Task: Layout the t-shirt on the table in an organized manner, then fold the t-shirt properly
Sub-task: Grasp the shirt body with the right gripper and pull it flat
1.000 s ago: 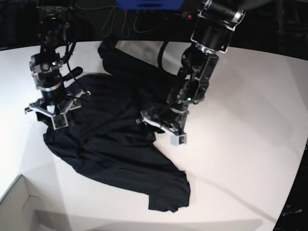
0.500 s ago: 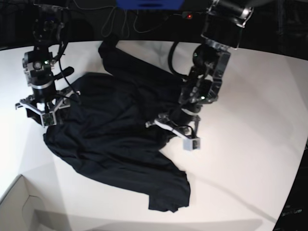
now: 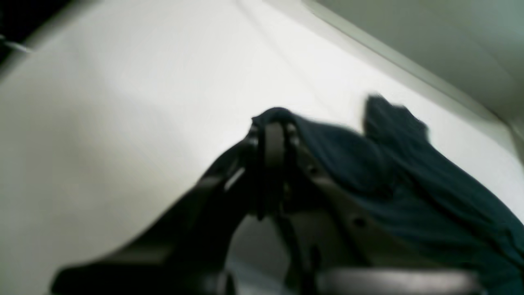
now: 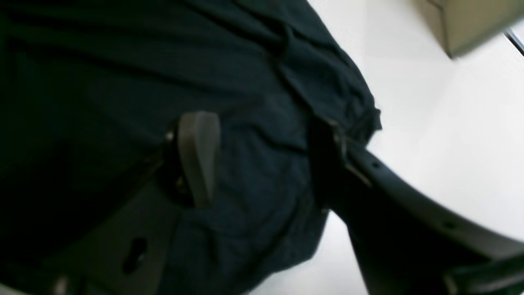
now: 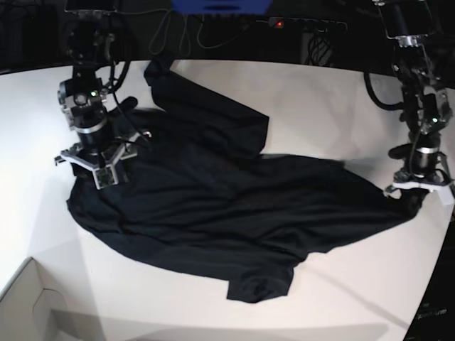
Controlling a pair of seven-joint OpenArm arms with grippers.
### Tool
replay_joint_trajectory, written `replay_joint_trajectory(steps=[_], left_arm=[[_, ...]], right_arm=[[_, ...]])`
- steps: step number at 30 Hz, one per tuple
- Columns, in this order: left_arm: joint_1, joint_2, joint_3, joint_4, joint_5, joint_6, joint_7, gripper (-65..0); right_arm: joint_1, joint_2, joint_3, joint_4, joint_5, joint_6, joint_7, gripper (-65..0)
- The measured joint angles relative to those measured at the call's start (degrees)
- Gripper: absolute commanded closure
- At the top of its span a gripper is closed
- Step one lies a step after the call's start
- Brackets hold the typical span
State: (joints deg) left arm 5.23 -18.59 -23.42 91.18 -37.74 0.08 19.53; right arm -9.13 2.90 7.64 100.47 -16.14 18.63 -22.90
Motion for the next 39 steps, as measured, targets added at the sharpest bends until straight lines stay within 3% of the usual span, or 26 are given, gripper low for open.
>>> replay_joint_trajectory(steps=[6, 13, 15, 19, 25, 32, 39], left_arm=[[3.98, -0.44, -9.01, -0.13, 0.07, -0.07, 0.02, -0.4], [6.78, -0.26, -10.01, -4.35, 0.07, -0.2, 0.0, -0.6], [7.15, 0.09, -10.08, -5.51, 0.17, 0.0, 2.84, -1.5], [6.45, 0.17, -10.47, -6.19, 0.15, -0.15, 10.78, -9.6], [6.78, 3.48, -16.92, -5.95, 0.15, -0.26, 13.4, -23.3], [7.41, 4.42, -23.43, -5.9, 0.33, -0.26, 21.57, -29.9], [8.46, 4.76, -28.24, -1.44, 0.74, -0.17, 26.69, -32.4]], right_arm=[[-0.13, -0.07, -2.36, 0.0, 0.0, -0.02, -0.04, -34.4], [-0.13, -1.99, -2.91, 0.0, -0.15, -0.2, -0.04, -34.4], [-0.15, -2.32, -3.28, 0.0, -0.07, -0.2, -0.04, -34.4], [0.52, -1.86, -7.19, 0.0, -0.2, -0.22, -0.48, -34.8], [6.19, 0.94, -16.26, -1.57, -0.17, -0.33, -0.5, -35.4], [19.61, 0.76, -23.91, -18.47, -0.35, -0.11, -0.39, -42.5], [35.3, -3.56, -24.85, -42.91, -0.09, -0.09, 0.22, -42.3]])
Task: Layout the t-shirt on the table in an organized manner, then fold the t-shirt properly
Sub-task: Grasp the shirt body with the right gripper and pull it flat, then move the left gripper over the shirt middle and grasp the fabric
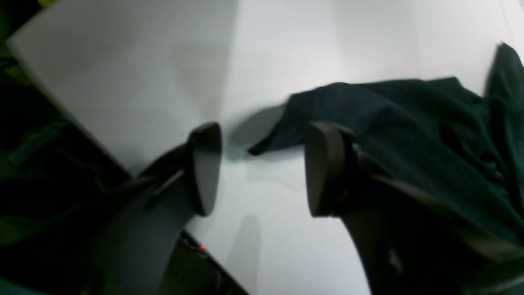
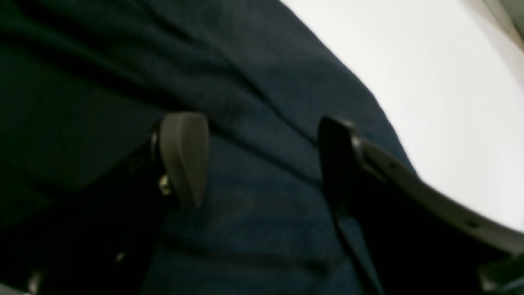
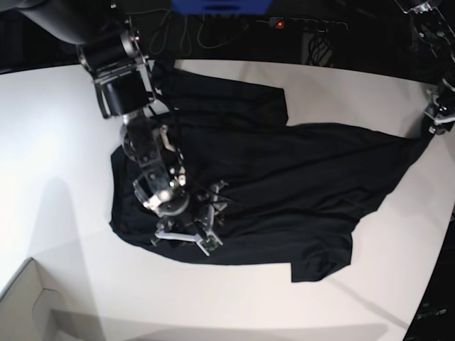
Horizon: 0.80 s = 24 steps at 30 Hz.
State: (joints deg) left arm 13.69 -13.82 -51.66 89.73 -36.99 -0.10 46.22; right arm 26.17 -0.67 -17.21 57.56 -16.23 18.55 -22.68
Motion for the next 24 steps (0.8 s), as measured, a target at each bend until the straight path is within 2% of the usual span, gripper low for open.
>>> replay_joint_trajectory(steps=[3, 6, 10, 15, 19, 24], left_arm=[[-0.02, 0.09, -0.81, 4.24, -0.66, -0.26, 0.98, -32.4], [-0.31, 1.84, -4.11, 7.67, -0.68, -0.42, 1.22, -32.4], [-0.13, 3.1, -6.21, 10.49, -0.11, -0.09, 1.57, -32.4], [-6.23, 2.75, -1.49, 10.14, 0.02, -0.31, 1.49, -32.4], [-10.69, 2.6, 4.59, 4.52, 0.68, 0.11, 0.94, -32.4], [-18.01, 2.71, 13.6, -7.08, 0.37, 0.04, 0.39, -32.5]], right_arm=[[4.7, -0.52, 0.15, -8.52, 0.13, -0.26, 3.08, -42.3], [6.29, -0.35, 0.2, -14.21, 0.07, -0.35, 5.01, -42.3], [4.9, 1.38, 6.64, -15.69, 1.05, 0.07, 8.79, -42.3], [3.91, 4.9, 12.57, -15.28, 0.92, -0.28, 9.11, -42.3], [1.27, 7.65, 13.51, -13.9, 2.08, -0.35, 12.02, -42.3], [-9.62, 10.54, 13.55, 2.01, 0.74, -0.66, 9.81, -42.3]])
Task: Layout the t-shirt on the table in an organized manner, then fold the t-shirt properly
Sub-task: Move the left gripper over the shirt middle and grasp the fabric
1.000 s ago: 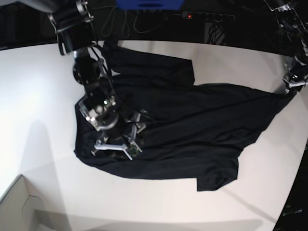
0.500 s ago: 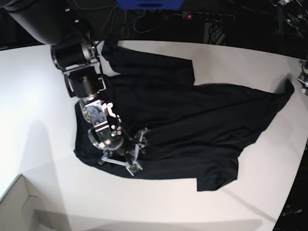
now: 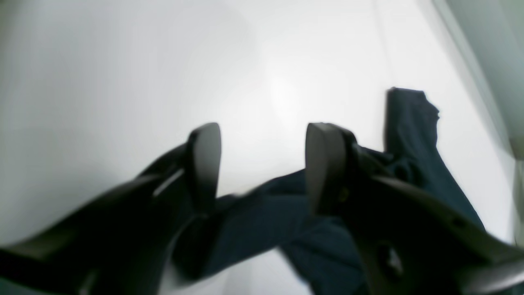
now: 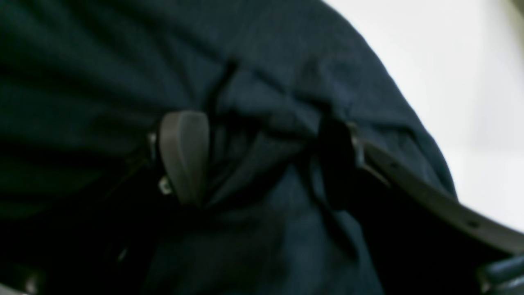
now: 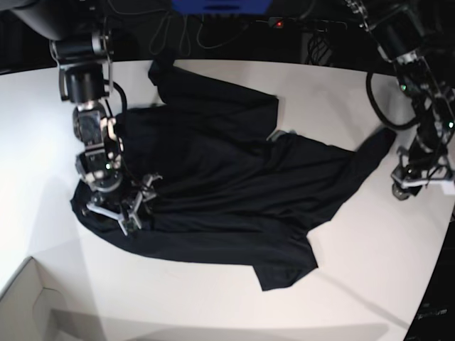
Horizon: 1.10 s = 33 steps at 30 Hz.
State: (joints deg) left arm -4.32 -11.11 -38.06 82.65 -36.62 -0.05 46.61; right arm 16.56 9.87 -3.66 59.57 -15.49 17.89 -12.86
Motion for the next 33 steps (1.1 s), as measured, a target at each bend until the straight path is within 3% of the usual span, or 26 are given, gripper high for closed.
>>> replay_joint_trajectory(steps=[4, 9, 16, 23, 27, 29, 33], left_arm=[[-5.14, 0.24, 6.43, -10.14, -0.04, 0.04, -1.31, -32.5], [-7.28, 2.08, 13.44, -15.89, -0.09, 0.09, -9.62, -32.5], [-9.77, 1.38, 27.85, -19.02, -0.24, 0.44, -22.8, -32.5], [-15.74, 1.46, 30.99, -31.1, 5.81, 0.52, -25.86, -32.5], [-18.03, 1.99, 31.06, -34.75, 6.86, 0.09, -26.75, -31.6], [-18.51, 2.62, 31.1, -35.3, 6.86, 0.11, -26.64, -25.0], [-18.38, 3.37, 31.32, -35.32, 7.15, -0.11, -25.81, 0.0]], right_arm=[[-8.28, 0.9, 0.0, 15.61, -0.92, 0.66, -3.91, -42.6], [-9.79, 0.31, -0.33, 26.14, -0.42, 0.26, -1.49, -42.6], [-14.53, -1.16, -0.31, 25.57, -0.83, 0.72, -3.58, -42.6], [-16.52, -0.96, -0.22, 26.36, -0.85, 0.59, -2.99, -42.5], [-17.46, 0.94, 0.61, 26.34, -0.83, 0.76, -2.82, -42.5], [-17.53, 0.92, 1.95, 26.34, -0.85, 0.72, -2.99, -42.5], [-17.66, 0.74, 4.11, 26.34, -0.83, 0.74, -2.99, -42.4]])
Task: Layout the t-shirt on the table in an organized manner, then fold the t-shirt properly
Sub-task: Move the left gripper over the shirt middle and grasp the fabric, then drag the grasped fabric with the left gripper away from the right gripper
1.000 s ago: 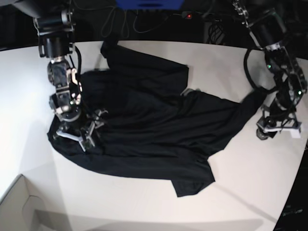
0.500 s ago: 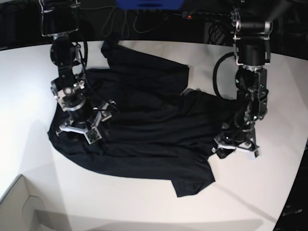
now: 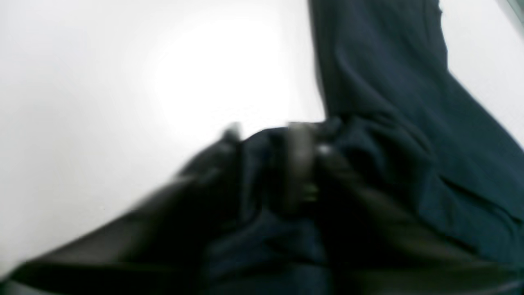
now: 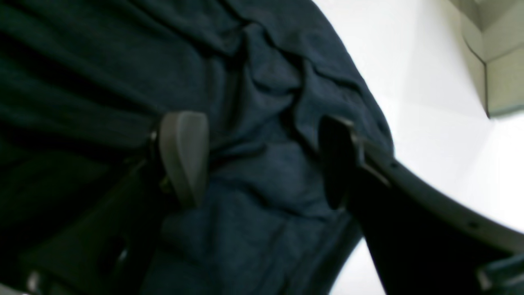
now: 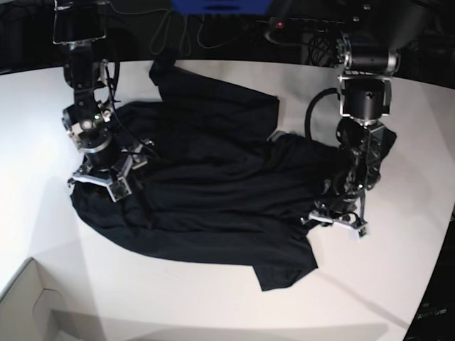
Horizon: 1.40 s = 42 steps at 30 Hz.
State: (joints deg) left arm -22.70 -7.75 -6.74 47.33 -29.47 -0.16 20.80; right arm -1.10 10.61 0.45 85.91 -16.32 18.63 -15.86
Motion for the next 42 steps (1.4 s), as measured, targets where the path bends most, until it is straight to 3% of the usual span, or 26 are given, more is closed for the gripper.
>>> replay_joint_trajectory(steps=[7, 12, 15, 18, 24, 27, 34, 36, 38, 42], left_arm=[[0.61, 0.5, 0.0, 3.3, -0.76, 0.5, 2.05, 0.0], [6.6, 0.35, 0.15, 23.91, -1.62, 0.7, 2.03, 0.0], [8.26, 0.35, 4.83, 34.32, -1.42, 1.55, 1.33, 0.0], [10.01, 1.25, 11.47, 40.06, -2.08, 0.02, 1.07, 0.0], [13.27, 0.59, 27.34, 39.91, -1.57, 0.39, 1.9, 0.0], [13.22, 0.42, 32.61, 38.91, 3.39, 0.37, 1.64, 0.0], [20.35, -0.02, 34.38, 38.93, 11.67, 0.33, 2.14, -0.2], [20.57, -0.76, 34.64, 38.93, 12.37, 0.33, 1.99, -3.6], [20.5, -1.84, 34.71, 39.15, 12.39, 0.17, 1.6, -11.0], [22.25, -3.06, 34.32, 40.24, 12.57, 0.39, 1.86, -31.6]], right_arm=[[-0.52, 0.09, 0.42, 0.04, 0.04, 0.0, 0.26, -42.3], [-1.16, 0.02, 3.48, 1.05, -0.26, -0.2, -0.04, -42.3], [-1.16, 0.02, 3.34, 1.16, -0.17, -0.15, 0.24, -42.3], [-1.73, -0.31, 4.87, 1.22, 0.0, -0.13, 0.31, -42.3], [-2.32, 0.04, 8.98, 1.22, 0.0, -0.2, 0.24, -42.3], [-3.04, 0.02, 8.87, 1.22, 0.02, -0.17, 0.07, -42.3], [-3.28, 0.04, 10.43, 1.2, 0.02, -0.2, 0.02, -42.3], [-3.23, -0.09, 10.36, 1.2, 0.02, -0.17, 0.22, -42.3], [-3.23, -0.13, 10.21, 1.2, 0.0, -0.17, 0.04, -42.3], [-3.19, -0.17, 10.14, 1.14, 0.02, -0.17, 0.04, -42.3]])
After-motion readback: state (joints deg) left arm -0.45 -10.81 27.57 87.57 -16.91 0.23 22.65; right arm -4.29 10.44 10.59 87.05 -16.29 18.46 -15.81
